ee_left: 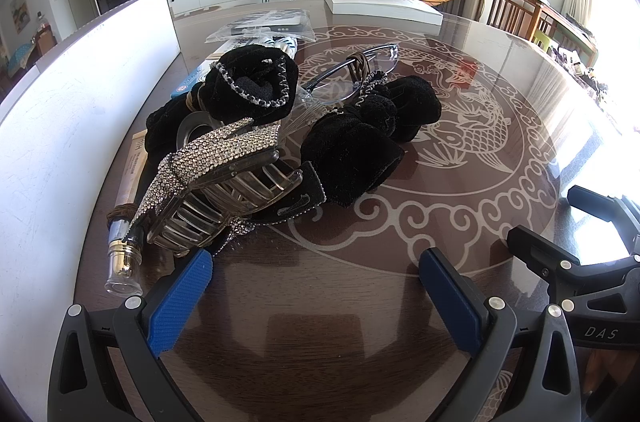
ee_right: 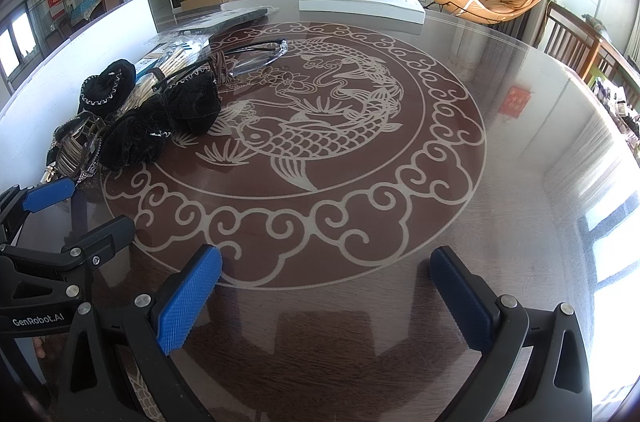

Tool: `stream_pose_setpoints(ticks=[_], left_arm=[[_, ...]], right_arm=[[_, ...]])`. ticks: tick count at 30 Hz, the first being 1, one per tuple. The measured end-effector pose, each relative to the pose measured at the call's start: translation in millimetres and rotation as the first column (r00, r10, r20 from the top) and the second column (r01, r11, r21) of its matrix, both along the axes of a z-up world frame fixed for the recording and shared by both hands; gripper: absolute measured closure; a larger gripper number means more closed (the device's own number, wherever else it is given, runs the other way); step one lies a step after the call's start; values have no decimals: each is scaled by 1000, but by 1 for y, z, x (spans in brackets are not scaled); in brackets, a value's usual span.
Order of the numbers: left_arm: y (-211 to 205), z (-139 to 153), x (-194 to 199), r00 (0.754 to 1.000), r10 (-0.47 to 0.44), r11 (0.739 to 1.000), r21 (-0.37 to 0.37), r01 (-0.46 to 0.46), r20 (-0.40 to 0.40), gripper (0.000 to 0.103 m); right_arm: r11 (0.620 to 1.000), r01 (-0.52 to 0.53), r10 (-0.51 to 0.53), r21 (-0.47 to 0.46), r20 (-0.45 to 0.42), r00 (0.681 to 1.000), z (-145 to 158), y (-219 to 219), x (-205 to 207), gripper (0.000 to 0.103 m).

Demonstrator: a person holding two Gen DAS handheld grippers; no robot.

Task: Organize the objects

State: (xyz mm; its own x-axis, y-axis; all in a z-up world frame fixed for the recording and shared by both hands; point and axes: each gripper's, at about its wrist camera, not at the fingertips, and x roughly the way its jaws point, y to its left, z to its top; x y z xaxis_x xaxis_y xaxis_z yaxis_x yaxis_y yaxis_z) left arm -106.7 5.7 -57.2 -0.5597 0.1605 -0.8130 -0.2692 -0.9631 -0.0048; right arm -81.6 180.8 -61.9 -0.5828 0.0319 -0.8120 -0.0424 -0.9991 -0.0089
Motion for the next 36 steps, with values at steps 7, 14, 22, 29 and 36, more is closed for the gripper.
stream_pose_setpoints(ticks=[7,14,22,29,36], left_arm=[[-5,2,13,999,-11,1000,-10,11,37,0],[-23,2,76,999,-38,999,-13,38,38,0],[-31,0,94,999,-44,999,-2,44,-2,0],[-32,-3,102,999,-23,1000,10,23,-40,0],[-34,-4,104,998,-29,999,15,30,-56,0]], right_arm=[[1000,0,0,0,0,1000,0,0,0,0],[1000,0,0,0,0,1000,0,0,0,0],[1000,-11,11,-3,6,1000,1,0,-1,0],[959,9,-2,-282,23,1000,31,0,-48,0],[963,8,10,-270,68,998,32,-57,-116,1]])
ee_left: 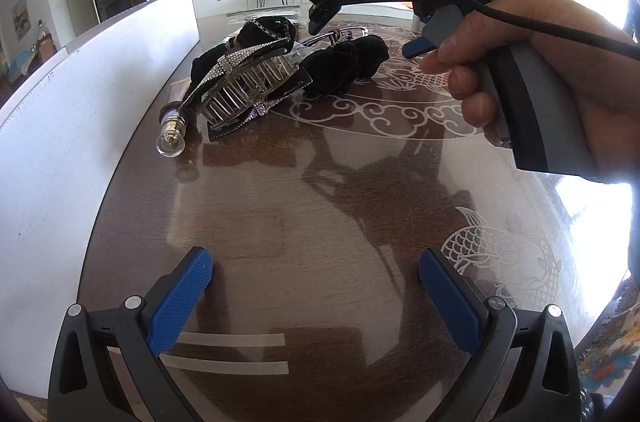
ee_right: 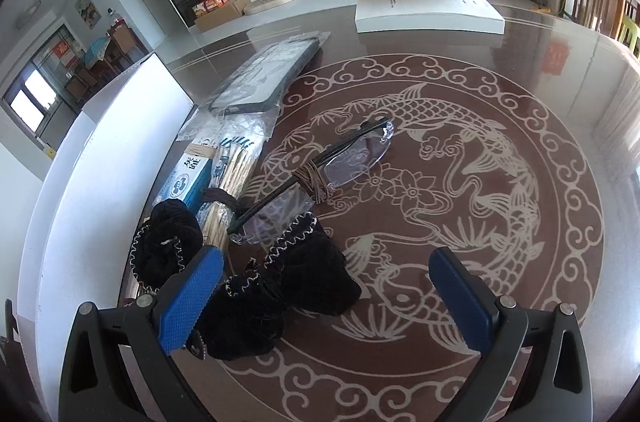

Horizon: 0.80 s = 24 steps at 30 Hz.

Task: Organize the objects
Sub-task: 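Grasp a black scrunchie with the right tool, then grasp the rhinestone bow hair clip with the left tool while the right tool holds the scrunchie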

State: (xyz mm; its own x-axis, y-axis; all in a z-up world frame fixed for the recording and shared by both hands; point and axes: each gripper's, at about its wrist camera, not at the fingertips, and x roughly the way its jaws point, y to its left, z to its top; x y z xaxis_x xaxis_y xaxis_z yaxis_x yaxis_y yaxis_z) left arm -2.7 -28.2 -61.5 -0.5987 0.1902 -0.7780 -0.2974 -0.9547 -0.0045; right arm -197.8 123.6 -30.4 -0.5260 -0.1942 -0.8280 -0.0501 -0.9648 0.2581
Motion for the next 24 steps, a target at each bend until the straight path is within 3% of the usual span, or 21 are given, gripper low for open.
stream_pose_setpoints(ticks=[1,4,9,11,14,16,18,22,24], left_arm=[[0,0,1,1000,-1,1000,1,1,-3,0],[-1,0,1,1000,0,1000,3,0,-9,0],[-1,0,2,1000,-6,1000,7,6,-17,0],[-1,0,3,1000,-4,1000,6,4,-19,0],[1,1,-2,1000,-18,1000,0,18,-3,0],[2,6,-11,999,-38,999,-8,38,18,0],[2,22,-27,998,-50,999,-18,50,-24,0],[14,54,-73,987,-66,996,-71,56,-145,0],[18,53,-106,989,-62,994,-93,50,-133,0]], right_arm=[[1000,-26,26,5,14,1000,-5,-9,-3,1],[988,-126,123,86,39,992,-16,-28,-2,16],[957,-208,208,201,24,978,-17,-6,40,41],[942,-216,215,258,34,976,-19,11,61,41],[940,-218,225,263,3,974,-17,36,94,39],[951,-188,201,244,-28,979,-14,50,113,25],[966,-145,165,214,-80,983,-11,61,131,13],[979,-92,118,183,-135,984,-12,71,149,13],[981,-83,109,178,-139,984,-16,72,150,13]])
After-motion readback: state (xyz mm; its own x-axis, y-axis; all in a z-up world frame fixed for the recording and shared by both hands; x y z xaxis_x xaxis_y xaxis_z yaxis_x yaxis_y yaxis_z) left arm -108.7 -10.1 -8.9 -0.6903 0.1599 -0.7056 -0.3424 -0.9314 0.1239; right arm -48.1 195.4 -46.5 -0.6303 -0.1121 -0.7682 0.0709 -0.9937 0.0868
